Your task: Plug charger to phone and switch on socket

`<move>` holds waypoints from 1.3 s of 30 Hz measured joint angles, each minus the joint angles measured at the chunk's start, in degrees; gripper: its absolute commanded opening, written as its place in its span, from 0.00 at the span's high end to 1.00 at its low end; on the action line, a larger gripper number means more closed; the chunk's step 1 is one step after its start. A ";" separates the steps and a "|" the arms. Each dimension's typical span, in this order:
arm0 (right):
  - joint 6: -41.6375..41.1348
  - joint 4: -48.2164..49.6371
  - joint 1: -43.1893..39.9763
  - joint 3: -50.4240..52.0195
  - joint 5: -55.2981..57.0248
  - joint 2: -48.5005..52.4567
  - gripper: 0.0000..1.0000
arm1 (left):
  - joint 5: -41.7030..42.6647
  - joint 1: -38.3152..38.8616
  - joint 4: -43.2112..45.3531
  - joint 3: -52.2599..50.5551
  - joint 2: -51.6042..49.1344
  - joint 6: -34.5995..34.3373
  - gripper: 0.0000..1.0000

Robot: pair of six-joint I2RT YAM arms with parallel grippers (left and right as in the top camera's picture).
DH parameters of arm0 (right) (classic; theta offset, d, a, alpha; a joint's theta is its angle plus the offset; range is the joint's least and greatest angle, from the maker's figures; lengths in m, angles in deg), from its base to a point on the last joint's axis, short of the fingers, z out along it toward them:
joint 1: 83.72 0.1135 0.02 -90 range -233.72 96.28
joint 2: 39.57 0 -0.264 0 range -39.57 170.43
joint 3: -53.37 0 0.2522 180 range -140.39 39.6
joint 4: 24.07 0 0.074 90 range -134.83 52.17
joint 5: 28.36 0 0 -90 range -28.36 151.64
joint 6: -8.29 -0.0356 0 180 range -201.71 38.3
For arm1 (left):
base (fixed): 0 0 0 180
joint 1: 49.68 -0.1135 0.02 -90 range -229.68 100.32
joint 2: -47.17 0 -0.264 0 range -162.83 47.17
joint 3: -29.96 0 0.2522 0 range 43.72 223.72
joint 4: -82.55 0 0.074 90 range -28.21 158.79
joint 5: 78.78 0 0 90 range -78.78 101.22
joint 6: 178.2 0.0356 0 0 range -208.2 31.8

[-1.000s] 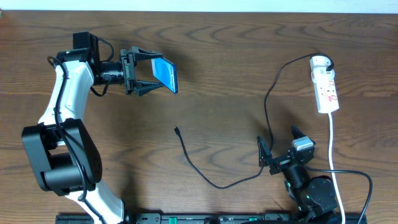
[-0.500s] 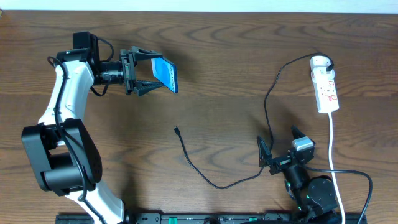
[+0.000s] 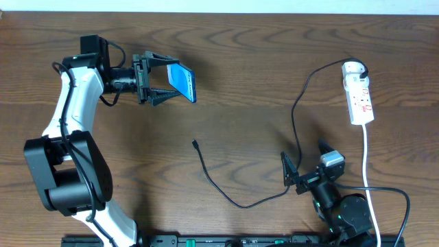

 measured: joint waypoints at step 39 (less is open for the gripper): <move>4.07 -20.41 -2.49 -38.86 -14.78 49.51 0.01 | 0.15 0.00 0.15 0.02 0.00 0.00 0.35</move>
